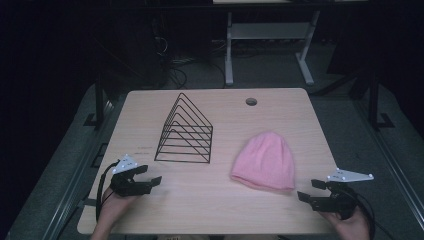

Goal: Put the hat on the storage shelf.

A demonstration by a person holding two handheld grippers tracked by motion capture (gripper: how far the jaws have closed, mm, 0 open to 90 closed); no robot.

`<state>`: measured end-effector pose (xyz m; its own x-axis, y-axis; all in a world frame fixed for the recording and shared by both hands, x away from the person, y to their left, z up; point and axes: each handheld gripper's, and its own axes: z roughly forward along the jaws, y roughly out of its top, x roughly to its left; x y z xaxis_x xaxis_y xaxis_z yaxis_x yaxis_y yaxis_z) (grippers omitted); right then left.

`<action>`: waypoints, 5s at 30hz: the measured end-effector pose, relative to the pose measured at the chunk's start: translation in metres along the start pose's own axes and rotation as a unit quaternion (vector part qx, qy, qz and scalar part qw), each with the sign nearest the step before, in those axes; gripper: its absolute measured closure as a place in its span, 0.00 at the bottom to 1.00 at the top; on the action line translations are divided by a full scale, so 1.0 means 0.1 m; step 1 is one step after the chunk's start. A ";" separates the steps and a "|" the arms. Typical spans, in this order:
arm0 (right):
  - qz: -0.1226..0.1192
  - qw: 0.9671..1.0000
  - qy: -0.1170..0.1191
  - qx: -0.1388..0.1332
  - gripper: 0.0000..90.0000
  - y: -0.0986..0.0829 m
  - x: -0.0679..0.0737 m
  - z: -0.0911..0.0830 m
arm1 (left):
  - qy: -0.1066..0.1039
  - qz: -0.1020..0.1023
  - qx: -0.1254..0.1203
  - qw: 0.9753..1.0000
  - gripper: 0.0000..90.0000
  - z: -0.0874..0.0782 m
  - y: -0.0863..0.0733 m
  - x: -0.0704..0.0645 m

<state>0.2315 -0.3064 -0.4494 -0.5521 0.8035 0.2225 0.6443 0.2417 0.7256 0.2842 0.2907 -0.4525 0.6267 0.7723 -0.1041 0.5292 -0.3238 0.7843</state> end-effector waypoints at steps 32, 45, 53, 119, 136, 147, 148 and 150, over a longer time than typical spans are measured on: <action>-0.018 0.999 0.028 0.039 0.22 0.94 -0.20 0.32 | 0.000 -0.022 -0.004 1.000 0.28 -0.05 -0.04 0.09; -0.030 0.997 0.035 0.063 0.22 1.30 -0.27 0.55 | 0.006 -0.029 -0.011 1.000 0.28 -0.11 -0.07 0.15; -0.029 0.996 0.038 0.074 0.22 1.50 -0.36 0.64 | 0.006 -0.023 -0.009 1.000 0.28 -0.11 -0.07 0.11; 0.050 0.986 0.107 0.117 0.87 1.61 -0.73 1.31 | 0.008 -0.034 0.000 0.999 0.28 -0.14 -0.11 0.18; 0.012 0.991 0.119 0.059 0.88 1.86 -0.42 0.79 | -0.015 -0.025 -0.007 1.000 0.28 -0.21 -0.04 0.12; -0.042 0.992 0.114 0.034 0.89 2.23 -0.21 0.48 | -0.037 0.000 0.000 0.999 0.28 -0.25 0.15 0.15; -0.045 0.992 0.114 0.032 0.89 2.26 -0.19 0.46 | -0.038 -0.001 0.000 0.999 0.28 -0.26 0.17 0.15; -0.052 0.992 0.114 0.029 0.89 2.31 -0.16 0.42 | -0.041 0.002 0.000 0.999 0.28 -0.30 0.20 0.16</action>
<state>0.4117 -0.2403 -0.3129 -0.7185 0.6297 0.2953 0.6035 0.3533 0.7148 0.2882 0.3132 -0.4201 0.6741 0.7233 -0.1500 0.5265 -0.3279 0.7844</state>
